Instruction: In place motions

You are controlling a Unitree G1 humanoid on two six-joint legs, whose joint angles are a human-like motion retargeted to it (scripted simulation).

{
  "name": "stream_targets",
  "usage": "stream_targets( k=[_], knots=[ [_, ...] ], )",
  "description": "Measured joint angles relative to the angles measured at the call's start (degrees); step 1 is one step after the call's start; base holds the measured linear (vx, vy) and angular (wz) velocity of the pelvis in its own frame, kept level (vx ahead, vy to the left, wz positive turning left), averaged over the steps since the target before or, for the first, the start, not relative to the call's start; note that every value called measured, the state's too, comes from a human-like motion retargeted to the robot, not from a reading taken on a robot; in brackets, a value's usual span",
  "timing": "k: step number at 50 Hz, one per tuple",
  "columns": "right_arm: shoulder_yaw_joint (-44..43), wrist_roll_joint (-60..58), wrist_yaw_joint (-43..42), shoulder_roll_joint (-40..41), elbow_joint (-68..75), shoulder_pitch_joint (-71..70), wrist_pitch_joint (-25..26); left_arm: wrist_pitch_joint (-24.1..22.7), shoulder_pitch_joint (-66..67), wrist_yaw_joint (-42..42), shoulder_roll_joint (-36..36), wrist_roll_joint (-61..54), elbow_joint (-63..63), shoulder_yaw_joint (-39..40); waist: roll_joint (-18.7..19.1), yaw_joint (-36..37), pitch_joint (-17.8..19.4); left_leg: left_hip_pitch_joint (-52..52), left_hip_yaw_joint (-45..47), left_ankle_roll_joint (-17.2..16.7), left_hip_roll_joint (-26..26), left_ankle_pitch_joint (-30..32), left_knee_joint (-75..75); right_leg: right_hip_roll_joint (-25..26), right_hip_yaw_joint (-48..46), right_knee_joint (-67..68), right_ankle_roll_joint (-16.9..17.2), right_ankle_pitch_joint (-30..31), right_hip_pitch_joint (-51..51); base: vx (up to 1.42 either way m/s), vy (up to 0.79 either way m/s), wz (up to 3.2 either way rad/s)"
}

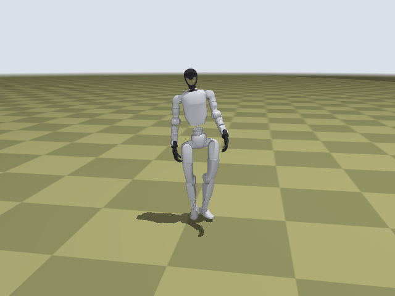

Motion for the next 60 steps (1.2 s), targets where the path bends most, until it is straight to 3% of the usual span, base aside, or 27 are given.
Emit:
stream_targets(
  k=[3, 5, 12, 15, 20, 23, 25, 27, 28, 32, 35, 40, 44, 45, 47, 49, 50, 52, 55, 56, 60],
  knots=[
    [1.71, 0.81, 4.63, 2.56, -4.65, -2.91, -1.17, 1.47, 6.87, -3.37, -2.22, 2.35, 2.72, 2.13, -0.71, 6.63, -1.09, -0.29, 2.39, -0.42, -0.27, 0.19, -0.32, 1.24, 6.41, -5.65, 0.65, 3.64, -0.29, -0.01, -0.20, -1.27],
    [2.07, 0.66, 6.95, 3.44, -7.84, -4.89, -2.04, 1.32, 10.46, -2.81, -3.36, 2.81, 4.13, 2.86, -0.47, 9.65, -1.27, -0.87, 3.56, -0.94, 0.85, 0.35, -0.58, 1.29, 5.25, -7.16, 1.38, 4.85, -0.62, -0.13, -0.22, -0.57],
    [7.41, -2.29, 4.35, 2.64, -13.00, -7.87, -6.55, 0.01, 17.56, 1.44, -4.55, 1.40, 7.83, 8.84, -0.76, 3.99, 3.89, -0.01, 3.26, -1.09, 1.30, 2.16, -2.78, 2.49, 6.24, -6.52, -0.62, 5.19, -1.83, -0.21, -0.15, 0.19],
    [7.52, -4.29, 2.01, 1.32, -6.99, -6.32, -5.06, 1.01, 19.91, 2.10, -4.58, 4.93, 10.98, 12.21, -0.60, 2.11, 4.25, -0.57, 2.65, -1.67, 2.29, 2.50, -2.20, 3.07, 5.63, -7.06, -0.94, 5.07, -1.55, -0.12, -0.08, 0.42],
    [5.45, -1.36, -0.34, -1.67, 8.95, -3.59, 1.14, 2.56, 25.01, 0.95, -4.96, 7.90, 14.74, 12.32, -1.18, 5.09, 4.26, -3.09, 3.49, -3.16, 3.97, 1.55, 3.71, 2.62, 4.77, -7.12, -1.39, 4.91, -1.86, -0.03, -0.09, 0.16],
    [6.31, 7.93, -4.72, -1.71, 13.77, -5.42, 0.63, 0.78, 27.81, 0.74, -4.53, 6.93, 17.46, 11.17, -3.03, 6.48, 6.59, -8.00, 6.16, -2.32, 5.20, 6.23, 15.88, 0.22, 4.77, -6.50, -1.49, 5.10, -2.05, -0.18, -0.12, 0.00],
    [7.16, 13.74, -8.62, 0.36, 14.04, -9.59, -1.34, 0.02, 27.08, 1.26, -4.26, 6.22, 20.71, 11.29, -3.36, 5.59, 8.31, -17.69, 6.76, -2.74, 12.69, 13.04, 34.81, -0.51, 3.89, -6.73, -1.55, 5.65, -3.31, -0.44, -0.12, 0.28],
    [9.57, 16.21, -8.37, 2.75, 10.11, -13.00, -4.24, 0.69, 26.99, 2.64, -4.42, 6.01, 23.11, 11.44, -2.36, 7.66, 10.21, -29.22, -2.71, -1.82, 13.72, 18.89, 48.98, 0.63, 5.52, -7.75, -1.74, 6.88, -3.80, -0.36, -0.10, -0.43],
    [11.45, 15.92, -6.11, 3.66, 7.74, -14.59, -4.66, 0.84, 27.50, 2.75, -4.52, 5.94, 24.13, 11.23, -2.41, 9.56, 10.82, -34.47, -7.70, -3.45, 10.61, 17.39, 54.29, 0.66, 7.04, -8.10, -1.88, 7.59, -4.05, -0.21, -0.09, -0.89],
    [13.83, 1.10, 8.16, 6.52, -2.22, -19.92, 0.45, 3.20, 29.03, -1.49, -4.55, 6.00, 26.64, 9.31, -3.18, 15.99, 11.44, -45.81, -5.99, -3.67, 15.82, 11.51, 71.53, -0.09, 9.61, -7.70, -2.51, 9.39, -6.54, -0.11, -0.03, -0.71],
    [16.78, -3.24, 8.56, 7.60, -7.56, -21.16, -2.72, 3.65, 30.54, -2.25, -3.79, 4.15, 26.64, 8.22, -5.00, 17.77, 10.35, -48.21, -4.82, -4.70, 15.21, 9.18, 74.15, -1.42, 8.99, -7.35, -2.86, 9.96, -7.73, 0.10, -0.01, -0.01],
    [19.26, -9.09, -2.68, 7.21, -9.03, -19.66, -8.29, 1.64, 27.00, 2.39, -3.26, -0.80, 26.00, 8.27, -4.14, 14.05, 9.70, -39.45, -5.96, -6.92, 10.33, 10.13, 63.47, -0.42, 7.00, -7.46, -2.68, 8.87, -6.46, 0.02, 0.01, 0.44],
    [16.38, -14.58, -3.80, 4.04, -2.11, -11.89, -5.19, 0.07, 23.09, 5.86, -3.18, -4.88, 24.99, 6.38, -3.28, 10.60, 6.83, -21.96, -8.58, -6.64, 1.71, 10.82, 35.71, -0.14, 4.51, -5.50, -2.24, 5.76, -5.26, 0.24, 0.14, 0.52],
    [15.14, -15.54, -3.88, 3.07, -0.09, -9.91, -3.88, -0.29, 21.89, 6.28, -3.36, -5.63, 24.54, 6.04, -3.16, 9.72, 6.58, -16.89, -10.39, -6.80, -0.36, 9.75, 26.99, -0.21, 3.71, -4.52, -2.26, 4.84, -5.03, 0.19, 0.15, 0.43],
    [11.13, -16.33, -5.35, 0.29, 5.70, -6.02, -0.75, -1.08, 18.46, 6.02, -3.76, -7.17, 23.10, 5.36, -2.07, 6.85, 6.47, -5.77, -6.03, -3.35, -2.19, 0.36, 9.70, 0.21, 1.23, -0.21, -2.43, 3.21, -5.21, 0.17, 0.14, 0.70],
    [7.14, -15.25, -7.30, -2.70, 10.85, -3.05, 1.73, -1.58, 14.98, 4.65, -4.02, -8.49, 21.28, 4.33, -0.26, 2.44, 5.62, -0.72, -2.43, 0.49, -0.80, 1.70, -1.44, 0.01, -3.41, 6.60, -2.80, 7.08, -7.91, 0.09, 0.14, 1.10],
    [5.36, -14.16, -8.26, -4.23, 13.03, -1.82, 2.78, -1.67, 12.88, 3.67, -3.99, -9.16, 20.30, 3.79, 0.66, 0.29, 5.16, -0.02, -4.21, 0.71, -0.17, 3.45, -5.03, -0.73, -6.02, 11.60, -3.15, 11.83, -10.71, -0.15, 0.11, 0.25],
    [2.19, -11.17, -9.74, -6.85, 14.33, -0.24, 3.00, -2.22, 7.48, 2.75, -3.59, -8.22, 17.16, 4.53, 1.05, 0.74, 7.63, -1.51, -3.63, 0.13, 2.12, 4.43, -6.12, -0.44, -0.62, 25.54, -2.23, 21.46, -20.89, -0.35, 0.08, -0.39],
    [-2.15, -7.02, -11.53, -10.02, 14.33, 3.62, 2.78, -3.29, 0.47, 1.03, -1.37, -6.88, 12.25, 2.37, 1.64, -2.74, 12.63, -0.55, -5.34, 1.54, 2.57, 4.93, -7.18, -3.07, -1.02, 44.07, -6.54, 17.55, -30.32, -0.33, 0.08, 0.36],
    [-2.33, -5.77, -11.84, -10.51, 14.33, 4.76, 4.06, -3.26, -0.63, 0.28, -0.55, -5.13, 10.74, 2.44, 1.57, -3.63, 13.19, -0.69, -5.55, 1.69, 2.76, 4.97, -7.12, -3.20, -0.55, 47.59, -6.57, 16.21, -32.71, -0.20, 0.03, 0.30],
    [-2.88, -3.92, -14.89, -11.38, 14.33, 9.71, 8.01, -4.82, -0.73, 3.88, -0.71, 0.59, 8.72, 3.23, 2.46, -4.53, 12.04, -1.12, -6.98, 1.81, 4.29, 4.97, -6.16, -0.20, 1.35, 52.79, -5.70, 13.42, -36.92, 0.18, -0.03, -0.02]
  ],
)
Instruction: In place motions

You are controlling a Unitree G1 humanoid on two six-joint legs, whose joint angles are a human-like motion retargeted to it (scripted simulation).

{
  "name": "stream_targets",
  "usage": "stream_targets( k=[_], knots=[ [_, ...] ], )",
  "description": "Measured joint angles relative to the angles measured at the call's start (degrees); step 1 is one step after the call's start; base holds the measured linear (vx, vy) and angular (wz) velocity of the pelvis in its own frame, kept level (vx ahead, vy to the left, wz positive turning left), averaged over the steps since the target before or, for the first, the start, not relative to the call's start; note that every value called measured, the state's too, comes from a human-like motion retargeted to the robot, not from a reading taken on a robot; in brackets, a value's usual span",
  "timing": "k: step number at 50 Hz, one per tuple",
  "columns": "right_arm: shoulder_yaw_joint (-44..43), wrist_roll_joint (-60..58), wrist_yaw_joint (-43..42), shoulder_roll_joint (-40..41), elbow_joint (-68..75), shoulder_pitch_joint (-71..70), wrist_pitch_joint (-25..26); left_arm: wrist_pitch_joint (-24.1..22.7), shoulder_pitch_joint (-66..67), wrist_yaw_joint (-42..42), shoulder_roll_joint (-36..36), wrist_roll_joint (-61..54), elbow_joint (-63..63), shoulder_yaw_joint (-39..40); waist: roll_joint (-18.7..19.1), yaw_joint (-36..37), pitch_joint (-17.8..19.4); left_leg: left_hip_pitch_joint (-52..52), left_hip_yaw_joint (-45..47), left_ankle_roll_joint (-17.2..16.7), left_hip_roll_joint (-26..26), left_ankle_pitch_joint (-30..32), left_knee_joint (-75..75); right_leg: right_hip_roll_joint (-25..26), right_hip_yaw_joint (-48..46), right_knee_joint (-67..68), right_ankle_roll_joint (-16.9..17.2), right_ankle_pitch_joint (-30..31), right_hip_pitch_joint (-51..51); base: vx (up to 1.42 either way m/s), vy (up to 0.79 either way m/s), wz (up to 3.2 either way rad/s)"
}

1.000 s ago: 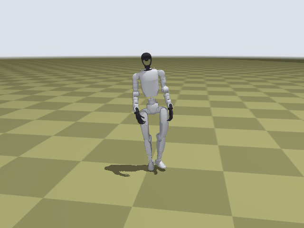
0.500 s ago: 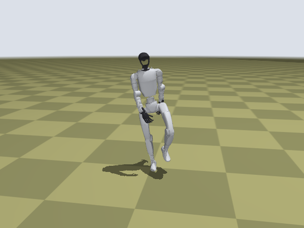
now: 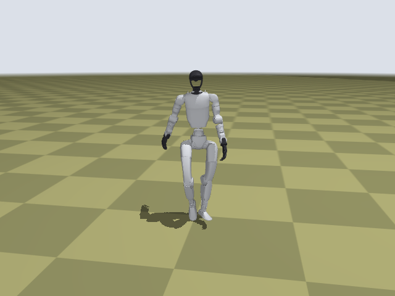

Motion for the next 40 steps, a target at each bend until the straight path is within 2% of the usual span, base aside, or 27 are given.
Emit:
stream_targets(
  k=[4, 8, 10, 12, 13, 15, 16, 17, 18, 19, 20, 22, 24, 27, 30, 33, 35, 36, 37, 38, 40],
  knots=[
    [1.93, 2.36, 0.08, 1.49, 0.00, 1.04, -2.44, -1.82, 5.41, 1.85, -1.00, -1.48, 0.27, -3.14, -0.02, 3.22, -4.16, -0.15, 2.86, -0.62, -0.12, -0.82, 0.46, 1.73, 1.21, -8.05, 0.56, 0.48, 4.93, 0.30, -0.04, -0.50],
    [7.81, 1.10, 1.53, 4.79, 0.00, -6.47, -2.37, 0.13, 11.20, 0.57, -2.70, 1.74, 2.70, -1.06, -0.66, 5.72, -4.42, 1.07, 6.47, -1.88, -1.06, -2.27, 1.92, 3.90, 3.38, -25.72, 2.32, 2.13, 16.82, 0.05, 0.02, -0.58],
    [12.55, -0.09, 4.15, 7.45, 0.00, -12.02, -3.33, 1.09, 16.65, 0.91, -3.76, 2.78, 5.56, 0.01, -1.52, 4.80, -5.25, 0.88, 6.07, -2.29, -2.61, -3.03, 5.35, 3.47, 2.42, -40.16, 5.06, -0.93, 26.36, 0.27, 0.04, 0.54],
    [17.08, -0.05, 6.92, 10.27, -0.66, -16.86, -4.55, 1.34, 21.60, 1.20, -4.17, 2.72, 7.87, 1.14, -2.87, 2.91, -5.00, -0.04, 5.97, -2.80, -3.07, -0.62, 12.33, 2.77, -2.57, -47.50, 3.53, -8.36, 31.42, 0.20, -0.03, -0.07],
    [19.79, 0.27, 9.23, 12.33, -2.64, -19.99, -5.17, 1.75, 24.11, 1.13, -4.25, 2.99, 9.64, 2.48, -4.64, 7.13, -4.96, -1.73, 12.99, -3.90, -1.97, 3.56, 19.73, 1.06, -2.15, -51.24, 2.07, -10.09, 33.18, -0.03, -0.07, -1.65],
    [21.70, 1.74, 14.05, 16.00, -8.08, -26.49, -6.01, 2.61, 25.52, 0.82, -3.70, 4.81, 12.99, 5.33, -6.32, 9.90, -3.65, -14.52, 13.48, -5.67, 6.39, 13.00, 46.11, -0.59, -1.71, -56.45, 2.60, -9.76, 33.99, -0.26, -0.18, -1.07],
    [21.99, 2.96, 15.77, 17.09, -11.82, -28.28, -7.13, 2.33, 26.89, 0.80, -3.30, 4.85, 14.41, 5.70, -6.54, 13.26, -2.83, -22.72, 7.69, -4.81, 5.73, 16.83, 54.01, 0.52, 2.32, -57.88, 2.01, -8.44, 33.64, -0.22, -0.23, -0.78],
    [22.42, 4.03, 17.61, 18.03, -15.47, -30.25, -8.37, 2.32, 28.21, 0.34, -2.80, 4.48, 15.54, 5.97, -6.73, 16.40, -1.99, -30.12, 2.35, -5.12, 4.59, 18.05, 61.36, 1.15, 5.31, -58.94, 1.73, -7.31, 33.37, -0.12, -0.21, -1.40],
    [23.10, 4.82, 19.72, 18.66, -18.90, -32.60, -9.83, 2.84, 29.46, -1.01, -2.10, 3.28, 16.09, 6.05, -6.85, 19.09, -1.14, -35.92, -2.07, -7.80, 2.47, 14.05, 67.61, 0.82, 6.19, -59.28, 2.05, -6.54, 33.25, -0.16, -0.17, -1.21],
    [23.13, 4.58, 21.38, 18.82, -22.01, -34.75, -11.23, 4.23, 30.09, -2.82, -1.41, 2.47, 16.93, 5.99, -7.44, 21.02, -0.34, -39.87, -2.78, -8.66, 2.74, 12.06, 72.10, 0.42, 6.20, -59.48, 1.63, -6.13, 33.00, -0.22, -0.10, -0.85],
    [22.83, 3.82, 22.81, 18.74, -24.96, -36.80, -12.61, 6.04, 30.41, -4.85, -0.73, 1.86, 17.92, 5.85, -8.27, 22.56, 0.43, -42.89, -1.64, -8.59, 4.22, 11.06, 75.72, -0.02, 5.76, -59.61, 0.85, -5.91, 32.67, -0.22, -0.08, -0.57],
    [20.76, 1.52, 21.31, 18.07, -28.80, -38.54, -14.64, 8.57, 31.24, -3.82, -0.28, 2.51, 17.93, 7.28, -8.94, 27.12, 0.87, -45.94, 2.49, -6.31, 11.00, 8.13, 80.67, -0.95, 7.70, -58.70, 0.54, -5.91, 31.31, -0.09, -0.07, -0.47],
    [21.04, 2.65, 17.26, 18.10, -29.35, -38.98, -16.14, 7.48, 32.53, -1.40, -0.08, 1.17, 17.93, 8.84, -10.05, 27.95, 0.39, -47.30, 3.27, -6.34, 11.41, 5.59, 82.22, -2.16, 7.75, -57.95, 0.20, -5.90, 30.50, 0.16, 0.01, 0.14],
    [21.86, 4.92, 16.85, 18.46, -28.56, -37.54, -18.58, 5.77, 33.22, 0.49, 0.48, -2.56, 17.92, 9.73, -9.99, 25.99, -1.57, -45.87, 1.83, -7.92, 9.39, 4.83, 79.67, -2.01, 6.29, -57.68, 0.00, -6.39, 30.44, 0.15, 0.07, 0.42],
    [21.14, 0.03, 18.09, 17.81, -26.61, -33.77, -17.22, 6.06, 30.90, 1.27, 0.40, -4.38, 17.92, 10.93, -8.47, 21.79, -3.11, -39.11, 1.47, -7.81, 7.17, 4.95, 71.32, -0.96, 4.23, -57.83, 0.49, -7.52, 31.50, 0.09, 0.08, 0.70],
    [18.94, -3.55, 16.07, 15.91, -21.07, -26.33, -15.33, 5.84, 28.07, 1.94, 0.40, -5.74, 17.79, 8.52, -7.63, 18.19, -5.27, -26.52, 1.02, -5.16, 2.20, 6.85, 53.58, -0.83, 2.02, -56.83, 1.33, -9.39, 33.06, 0.32, 0.13, 0.78],
    [16.17, -5.15, 14.41, 14.54, -16.02, -20.92, -12.89, 5.10, 25.57, 2.22, 0.05, -6.32, 17.01, 5.83, -7.58, 17.04, -5.63, -15.25, -0.70, -5.65, -3.00, 9.29, 34.18, -1.36, 1.50, -54.68, 1.77, -10.22, 33.71, 0.30, 0.11, 0.25],
    [13.68, -5.80, 13.64, 13.68, -13.11, -18.46, -11.19, 4.82, 24.02, 2.22, -0.17, -6.49, 16.43, 4.10, -6.99, 16.44, -5.89, -9.38, 0.35, -6.21, -4.00, 4.10, 25.39, -1.12, 0.48, -52.33, 1.89, -9.86, 33.41, 0.25, 0.12, 0.09],
    [11.24, -6.36, 12.91, 12.67, -10.28, -16.15, -9.59, 4.61, 22.37, 2.09, -0.45, -6.66, 15.77, 2.44, -5.99, 15.69, -6.29, -4.61, 1.11, -6.25, -4.14, 0.63, 17.47, -0.79, -0.93, -49.39, 1.82, -8.33, 32.64, 0.18, 0.15, 0.08],
    [8.90, -6.75, 12.29, 11.34, -7.60, -14.13, -8.19, 4.55, 20.47, 1.70, -0.85, -6.83, 14.94, 0.91, -4.16, 14.61, -6.97, -2.04, 1.28, -5.26, -2.56, 0.57, 11.27, -0.28, -3.16, -45.25, 1.39, -4.43, 30.92, 0.06, 0.17, -0.01],
    [5.07, -6.71, 11.18, 7.40, -3.21, -11.74, -6.05, 4.54, 15.01, -0.10, -2.15, -7.02, 12.64, -1.10, -1.87, 12.22, -6.62, -0.52, 5.08, -3.83, -0.06, 0.26, 4.23, -2.53, -3.56, -28.24, -0.15, 6.25, 20.35, -0.14, 0.15, 0.09]
  ],
)
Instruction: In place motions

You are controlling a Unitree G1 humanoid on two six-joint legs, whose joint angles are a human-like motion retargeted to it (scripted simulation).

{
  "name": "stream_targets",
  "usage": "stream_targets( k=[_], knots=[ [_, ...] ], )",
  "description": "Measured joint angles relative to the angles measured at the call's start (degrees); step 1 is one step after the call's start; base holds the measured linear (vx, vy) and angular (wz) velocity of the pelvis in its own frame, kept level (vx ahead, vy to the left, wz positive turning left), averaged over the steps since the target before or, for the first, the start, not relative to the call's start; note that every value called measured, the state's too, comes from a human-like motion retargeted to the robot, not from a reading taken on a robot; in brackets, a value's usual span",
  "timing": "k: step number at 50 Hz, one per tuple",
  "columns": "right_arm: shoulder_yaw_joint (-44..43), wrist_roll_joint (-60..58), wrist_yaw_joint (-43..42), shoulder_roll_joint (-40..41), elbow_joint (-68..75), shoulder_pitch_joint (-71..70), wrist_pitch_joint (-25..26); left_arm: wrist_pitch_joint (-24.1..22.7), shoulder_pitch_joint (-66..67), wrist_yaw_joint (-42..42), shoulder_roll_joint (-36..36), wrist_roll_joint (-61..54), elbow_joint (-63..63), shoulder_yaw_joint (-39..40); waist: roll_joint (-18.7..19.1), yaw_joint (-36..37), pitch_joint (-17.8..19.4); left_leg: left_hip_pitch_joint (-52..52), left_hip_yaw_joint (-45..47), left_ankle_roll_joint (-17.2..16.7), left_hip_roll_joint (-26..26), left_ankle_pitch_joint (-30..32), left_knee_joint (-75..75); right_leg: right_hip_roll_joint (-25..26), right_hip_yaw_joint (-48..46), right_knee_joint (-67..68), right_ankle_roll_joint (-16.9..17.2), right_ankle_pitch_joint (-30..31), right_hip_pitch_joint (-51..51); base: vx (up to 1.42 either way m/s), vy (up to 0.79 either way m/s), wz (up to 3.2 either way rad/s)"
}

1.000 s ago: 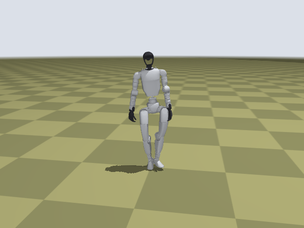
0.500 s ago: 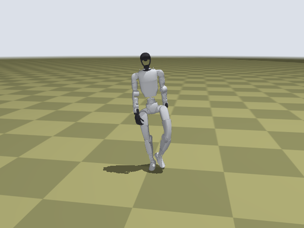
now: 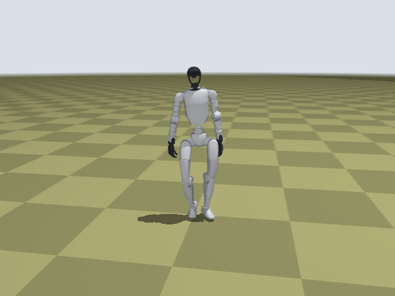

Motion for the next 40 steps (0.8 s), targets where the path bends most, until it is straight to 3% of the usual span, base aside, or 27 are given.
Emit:
stream_targets(
  k=[2, 5, 8, 10, 13, 18, 20, 22, 23, 25, 26, 27, 30, 33, 37, 40],
  knots=[
    [-1.25, 2.84, -3.17, -3.97, 2.90, 2.44, -0.39, -1.09, -4.94, -1.96, -0.10, 0.02, -4.07, -1.38, 1.04, -6.27, 2.91, -0.64, -5.27, 1.60, -0.06, 0.02, -1.82, 1.07, 5.81, 15.66, -0.69, 1.75, -10.28, -0.30, 0.10, 0.96],
    [-3.87, 6.13, -6.47, -8.55, 3.21, 6.49, 2.24, -1.17, -12.83, -6.44, 2.88, 1.68, -11.17, -3.60, 1.86, -13.75, 8.47, 0.46, -2.83, 2.24, 1.31, 1.89, -4.04, -2.03, 5.64, 31.62, -0.28, -4.23, -19.32, -0.47, 0.08, 1.12],
    [-6.15, 8.34, -10.37, -10.35, 3.21, 11.83, 7.13, -2.89, -14.99, -2.45, 2.62, 8.88, -16.23, -0.67, 1.89, -18.26, 7.97, -1.52, -5.32, 2.60, 2.15, 2.45, -3.50, -2.10, 5.64, 37.55, -0.25, -6.77, -24.79, 0.01, -0.05, 0.68],
    [-8.99, 12.36, -12.14, -10.33, 3.21, 16.75, 6.09, -5.37, -14.89, 1.29, 1.99, 9.94, -17.58, -2.70, 2.43, -16.34, 6.29, -2.06, -5.41, 2.57, 2.70, 2.51, -3.19, 0.41, 7.44, 36.84, 1.53, -6.54, -25.11, 0.33, -0.12, -0.05],
    [-12.04, 17.02, -13.36, -8.40, 3.21, 21.10, 3.37, -6.47, -12.47, 1.90, 1.45, 9.36, -19.73, -7.45, 1.68, -11.31, 3.32, -2.15, -4.23, 2.19, 2.08, 1.75, -2.90, 1.67, 8.30, 30.49, 2.47, -4.78, -20.59, 0.23, -0.12, -0.39],
    [-7.16, 19.34, -13.04, -4.80, 3.21, 14.35, 5.12, -6.59, -3.70, 1.72, -0.78, 12.29, -20.83, -4.95, 0.06, -4.00, 1.69, -1.05, 1.63, 0.63, 0.22, -0.34, -1.19, 5.27, 10.77, 4.76, 4.21, 0.49, -4.55, 0.08, -0.02, -1.03],
    [-1.46, 19.71, -10.49, -2.67, 3.21, 8.60, 5.30, -7.36, 2.03, 3.93, -1.62, 12.40, -19.40, -3.11, -0.29, -4.06, 1.36, -1.95, 2.76, 0.13, -0.06, -0.74, 3.73, 5.18, 8.60, -8.87, 4.65, -9.00, 4.36, 0.18, 0.04, -0.19],
    [4.65, 18.76, -6.78, 0.36, 3.21, 0.91, 4.89, -7.44, 6.74, 5.77, -1.81, 12.67, -15.89, -0.72, -2.65, -4.10, 1.86, -6.40, 5.39, -0.05, 0.53, 5.18, 17.34, 2.86, 2.15, -19.10, 3.59, -16.80, 10.67, -0.09, -0.10, 0.06],
    [6.99, 17.89, -3.95, 2.29, 3.21, -4.85, 4.41, -7.17, 7.19, 6.87, -1.57, 13.75, -13.43, 1.66, -4.20, -3.12, 3.13, -11.93, 7.74, -0.42, 4.38, 10.91, 30.31, 1.20, -0.31, -22.94, 2.72, -17.08, 11.64, -0.42, -0.20, -0.44],
    [7.54, 16.00, 2.05, 5.73, 1.60, -15.32, 1.57, -6.72, 8.25, 10.40, -1.12, 15.22, -8.65, 4.28, -4.21, 3.06, 5.12, -27.72, 3.95, 1.87, 12.63, 20.05, 53.66, 2.26, 4.47, -26.84, 4.31, -16.58, 10.91, -0.41, -0.29, -1.00],
    [7.34, 15.92, 5.24, 7.25, -1.92, -18.53, 0.75, -7.02, 10.07, 11.81, -1.12, 13.81, -6.84, 4.22, -5.31, 5.71, 6.29, -35.21, -2.93, -0.23, 6.81, 16.26, 59.91, 1.92, 8.19, -26.88, 3.87, -15.44, 10.00, -0.22, -0.26, -1.20],
    [6.82, 15.91, 8.38, 8.78, -5.58, -21.71, 0.28, -7.12, 11.60, 12.42, -0.99, 12.35, -4.83, 4.16, -6.23, 8.50, 7.27, -41.64, -6.53, -1.41, 4.54, 13.03, 66.51, 1.44, 10.45, -26.91, 3.46, -14.42, 9.03, -0.21, -0.20, -1.25],
    [2.78, 16.83, 14.18, 12.54, -17.96, -28.88, -1.44, -4.07, 13.33, 8.22, 0.57, 9.26, 3.05, 4.40, -7.67, 17.19, 9.57, -52.99, -0.15, -0.07, 16.59, 7.22, 84.22, -0.02, 11.79, -26.28, 2.20, -13.46, 6.78, -0.30, -0.12, -1.20],
    [7.16, 25.22, 12.11, 13.19, -23.63, -34.19, -6.92, -2.36, 18.28, 4.74, 0.31, 8.35, 3.83, 8.94, -10.55, 17.60, 9.72, -62.07, -0.97, -2.70, 13.38, 3.28, 90.55, -2.05, 15.47, -24.73, 2.11, -12.66, 4.70, 0.05, -0.01, -0.25],
    [11.16, 21.75, 14.02, 12.26, -29.48, -35.34, -11.17, -3.03, 21.96, 6.21, -0.24, 5.38, 2.81, 12.66, -10.85, 17.73, 6.61, -62.72, 0.59, -2.80, 15.99, 0.99, 90.09, -1.70, 15.48, -25.20, 1.69, -11.75, 3.84, 0.11, 0.08, -0.13],
    [11.93, 17.11, 11.32, 10.94, -29.88, -32.92, -12.61, -3.55, 20.08, 7.60, 0.43, 4.07, 2.21, 12.83, -8.95, 15.09, 5.35, -56.15, -0.88, -3.00, 14.85, 0.40, 84.21, 0.36, 13.37, -26.92, 1.98, -12.02, 6.55, 0.06, 0.04, 0.61]
  ],
)
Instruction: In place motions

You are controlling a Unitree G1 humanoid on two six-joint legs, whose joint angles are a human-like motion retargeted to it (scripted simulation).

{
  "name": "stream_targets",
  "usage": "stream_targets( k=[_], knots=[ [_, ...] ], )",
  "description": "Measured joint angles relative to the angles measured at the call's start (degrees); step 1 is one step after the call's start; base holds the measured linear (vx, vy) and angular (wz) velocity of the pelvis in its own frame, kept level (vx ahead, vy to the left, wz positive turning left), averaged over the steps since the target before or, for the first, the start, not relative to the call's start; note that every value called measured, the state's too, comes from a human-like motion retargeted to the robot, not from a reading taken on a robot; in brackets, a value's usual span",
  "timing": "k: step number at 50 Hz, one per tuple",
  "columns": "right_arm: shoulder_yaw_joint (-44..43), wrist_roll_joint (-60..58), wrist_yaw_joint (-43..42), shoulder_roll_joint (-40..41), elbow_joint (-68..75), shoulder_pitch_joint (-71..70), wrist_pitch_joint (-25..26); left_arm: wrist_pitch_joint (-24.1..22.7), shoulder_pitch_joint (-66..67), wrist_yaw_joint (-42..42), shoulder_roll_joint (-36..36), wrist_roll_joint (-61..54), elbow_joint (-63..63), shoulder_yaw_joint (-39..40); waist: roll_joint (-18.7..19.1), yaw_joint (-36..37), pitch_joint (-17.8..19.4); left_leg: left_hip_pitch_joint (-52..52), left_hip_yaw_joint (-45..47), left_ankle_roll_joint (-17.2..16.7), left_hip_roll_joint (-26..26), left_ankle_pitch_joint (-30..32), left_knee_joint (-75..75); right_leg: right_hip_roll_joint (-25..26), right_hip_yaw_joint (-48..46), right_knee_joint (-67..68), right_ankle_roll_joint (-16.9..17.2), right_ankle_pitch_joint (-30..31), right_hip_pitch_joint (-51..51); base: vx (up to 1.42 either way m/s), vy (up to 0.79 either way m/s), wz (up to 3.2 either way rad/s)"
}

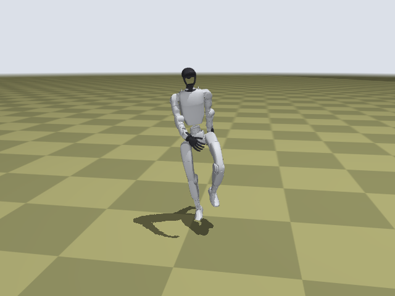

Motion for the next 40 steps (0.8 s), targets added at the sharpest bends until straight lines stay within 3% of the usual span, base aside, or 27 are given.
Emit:
stream_targets(
  k=[4, 7, 8, 10, 12, 13, 16, 18, 20, 22, 27, 32, 35, 37, 38, 40],
  knots=[
    [-1.81, -4.28, -2.10, -1.30, 5.50, 9.93, 0.49, 0.05, -4.15, -1.78, 1.70, 0.25, -2.02, -3.42, 2.77, -4.83, -3.20, 18.02, -3.38, -0.82, -8.36, 0.46, -21.53, 2.44, -5.81, -0.80, 0.25, -2.50, 3.82, 0.27, 0.10, 0.96],
    [-4.15, -10.16, -3.44, -3.19, 13.08, 19.38, 3.86, -0.15, -8.24, -1.71, 1.81, 0.41, -3.48, -7.16, 3.61, -8.95, -4.15, 39.44, -5.70, 1.05, -18.35, 4.30, -52.93, 2.20, -8.67, 1.42, 1.11, -4.11, 6.93, 0.36, 0.13, 0.69],
    [-5.57, -12.08, -4.62, -3.91, 16.35, 22.52, 5.39, -0.38, -9.80, -1.44, 1.74, 0.02, -3.88, -8.69, 4.21, -9.85, -4.49, 46.82, -6.03, 1.93, -20.84, -1.30, -64.20, 2.47, -9.69, 3.19, 1.20, -4.05, 7.48, 0.34, 0.15, 0.42],
    [-8.38, -14.58, -7.46, -5.85, 23.67, 28.63, 9.25, -0.54, -12.83, -1.31, 1.25, -1.45, -4.28, -11.83, 6.61, -14.03, -7.37, 55.27, 2.48, 7.22, -20.17, -7.91, -78.90, 3.41, -14.24, 7.94, 0.91, 0.29, 6.98, 0.30, 0.21, 0.75],
    [-10.56, -15.05, -11.32, -8.85, 30.15, 32.69, 14.35, -0.02, -18.39, -3.07, 0.61, -3.77, -4.38, -13.56, 10.31, -19.73, -8.22, 53.87, -10.96, 7.25, -18.03, -3.71, -83.77, 2.16, -16.49, 21.75, 1.39, 13.72, -0.90, -0.02, 0.23, 0.81],
    [-11.63, -13.65, -13.18, -10.33, 32.35, 33.75, 15.80, -0.35, -21.95, -3.71, 0.39, -3.71, -5.63, -13.10, 10.96, -21.78, -7.01, 52.19, -11.65, 5.90, -15.94, -3.23, -83.38, 1.87, -13.35, 31.16, 0.95, 18.17, -8.06, -0.36, 0.15, 0.52],
    [-16.99, -5.97, -15.86, -14.85, 33.09, 38.57, 17.74, -0.66, -33.39, -7.84, 2.63, -4.97, -13.07, -16.49, 10.55, -25.75, 2.60, 55.15, -10.84, 8.46, -16.91, -3.92, -84.95, -4.43, -10.66, 58.88, -2.91, 11.11, -20.87, -0.55, 0.18, 0.36],
    [-19.48, -0.21, -15.57, -16.19, 33.09, 42.16, 19.58, 0.31, -39.81, -10.84, 4.62, -1.38, -18.34, -16.63, 10.04, -28.98, 7.40, 56.29, -13.53, 8.37, -16.71, -3.37, -84.66, -5.79, -8.96, 70.67, -2.45, 7.83, -28.07, -0.47, 0.10, 0.86],
    [-20.42, 3.45, -16.52, -16.61, 33.09, 45.32, 21.72, 0.01, -42.97, -11.04, 5.36, 4.53, -21.84, -13.75, 9.57, -32.06, 8.56, 55.49, -15.18, 7.87, -15.62, -3.17, -83.33, -3.02, -7.16, 75.86, -0.78, 5.99, -33.87, -0.13, -0.04, 0.70],
    [-23.57, 5.85, -20.10, -16.98, 33.09, 50.28, 21.70, -1.93, -42.65, -10.66, 5.23, 7.15, -24.10, -14.82, 10.24, -32.18, 5.93, 54.41, -14.24, 7.83, -14.82, -2.31, -82.81, -1.33, -6.62, 76.82, 1.19, 4.54, -37.48, 0.33, -0.05, 0.22],
    [-27.55, 8.35, -20.14, -15.06, 33.09, 56.80, 15.80, -3.03, -40.41, -11.50, 6.81, 7.89, -26.72, -23.66, 10.63, -27.45, -1.10, 52.42, -11.80, 8.78, -15.30, -2.66, -84.80, -3.14, -8.87, 69.02, 1.15, 3.77, -34.76, 0.19, -0.04, -0.07],
    [-21.78, 4.67, -16.22, -14.78, 33.09, 50.13, 18.42, -1.20, -35.60, -16.07, 7.16, 13.46, -24.23, -21.56, 9.67, -22.29, -2.07, 54.31, -7.21, 7.90, -16.23, -5.59, -85.92, 1.97, -5.66, 47.62, 0.56, 6.51, -16.38, -0.04, 0.06, -0.87],
    [-16.90, 1.52, -14.68, -13.42, 33.09, 43.54, 18.55, -0.28, -29.01, -18.78, 6.56, 16.01, -21.06, -21.23, 9.08, -21.36, -4.06, 53.48, -6.87, 6.26, -17.13, -8.29, -82.22, 3.72, -6.17, 27.07, 2.07, 8.81, -1.93, 0.11, 0.04, -0.23],
    [-13.50, -0.33, -13.42, -11.68, 33.05, 37.76, 17.14, -0.22, -23.77, -20.42, 6.30, 17.80, -18.90, -21.33, 7.47, -20.03, -4.25, 50.70, -5.25, 4.87, -17.97, -8.77, -74.21, 2.52, -10.50, 13.49, 4.95, -0.67, 6.73, 0.04, -0.04, -0.37],
    [-11.56, -0.94, -12.69, -10.75, 32.96, 34.61, 16.21, 0.17, -21.18, -20.92, 6.41, 18.67, -17.70, -21.03, 6.03, -18.71, -4.35, 48.61, -1.07, 4.15, -17.38, -7.42, -67.48, 1.55, -12.08, 8.86, 3.85, -4.96, 8.65, -0.07, -0.07, -0.84],
    [-7.97, -1.40, -10.52, -8.72, 31.38, 27.43, 15.28, 1.44, -16.90, -19.84, 6.07, 21.14, -15.15, -18.41, 5.30, -15.65, -6.15, 36.04, 5.60, 2.89, -8.11, -0.15, -42.62, 1.75, -12.86, 2.74, 2.07, -7.64, 7.11, -0.27, -0.13, -1.17]
  ],
)
